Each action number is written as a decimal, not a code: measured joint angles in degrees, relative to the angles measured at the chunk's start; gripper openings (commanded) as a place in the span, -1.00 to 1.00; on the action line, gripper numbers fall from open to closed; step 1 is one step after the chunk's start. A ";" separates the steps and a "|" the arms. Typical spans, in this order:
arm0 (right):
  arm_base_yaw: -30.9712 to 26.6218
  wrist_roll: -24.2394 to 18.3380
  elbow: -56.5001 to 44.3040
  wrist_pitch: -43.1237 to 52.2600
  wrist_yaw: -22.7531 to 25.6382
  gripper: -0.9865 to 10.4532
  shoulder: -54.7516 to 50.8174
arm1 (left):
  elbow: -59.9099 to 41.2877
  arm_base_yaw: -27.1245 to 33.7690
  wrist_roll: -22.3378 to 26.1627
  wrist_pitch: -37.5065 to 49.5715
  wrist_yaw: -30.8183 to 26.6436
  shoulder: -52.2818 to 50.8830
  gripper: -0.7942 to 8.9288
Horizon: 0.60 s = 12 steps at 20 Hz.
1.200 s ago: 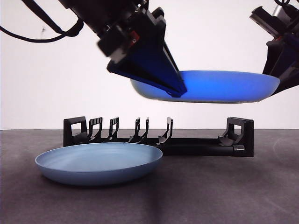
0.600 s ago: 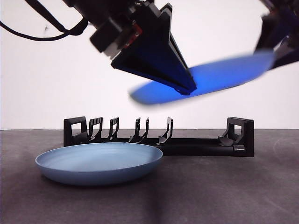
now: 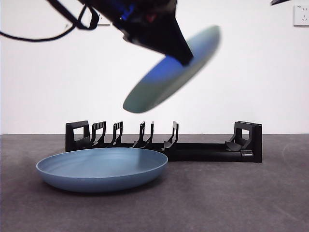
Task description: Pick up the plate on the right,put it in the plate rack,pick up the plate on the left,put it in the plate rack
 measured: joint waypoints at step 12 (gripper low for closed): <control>0.00 0.02 0.00 0.00 4.09 -0.23 -2.08 | 6.36 22.67 -29.46 16.22 23.10 0.00 -0.86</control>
